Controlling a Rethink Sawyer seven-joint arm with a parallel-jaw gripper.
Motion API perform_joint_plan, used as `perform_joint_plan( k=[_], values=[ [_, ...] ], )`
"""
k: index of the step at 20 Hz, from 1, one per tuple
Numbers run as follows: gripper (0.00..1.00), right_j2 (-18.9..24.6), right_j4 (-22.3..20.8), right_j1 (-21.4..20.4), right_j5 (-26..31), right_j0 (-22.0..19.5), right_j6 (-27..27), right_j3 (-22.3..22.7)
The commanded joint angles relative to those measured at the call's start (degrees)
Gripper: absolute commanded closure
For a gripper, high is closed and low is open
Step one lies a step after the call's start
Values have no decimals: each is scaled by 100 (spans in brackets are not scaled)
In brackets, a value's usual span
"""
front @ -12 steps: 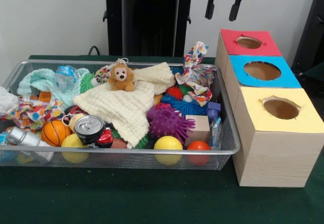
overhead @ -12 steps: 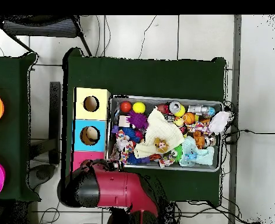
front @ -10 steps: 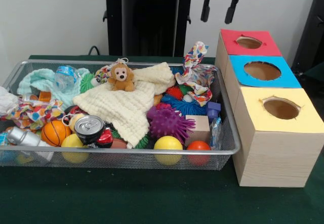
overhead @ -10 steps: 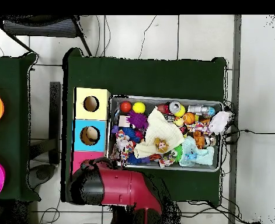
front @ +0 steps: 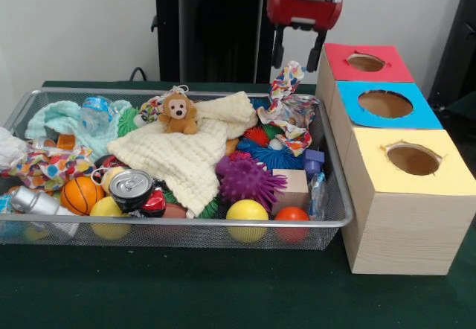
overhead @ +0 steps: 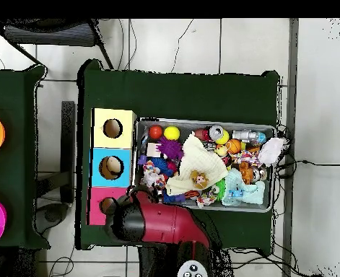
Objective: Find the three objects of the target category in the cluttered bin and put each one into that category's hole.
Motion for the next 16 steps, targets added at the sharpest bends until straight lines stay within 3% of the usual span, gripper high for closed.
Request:
perform_joint_plan(
  k=[1, 9, 16],
  values=[
    [0, 239, 456, 1049, -981, -84, 1708, 38],
    [0, 368, 899, 1803, -1462, -26, 1800, 5],
    [0, 1, 1344, 2107, -1260, 420, 1920, -226]
  ],
)
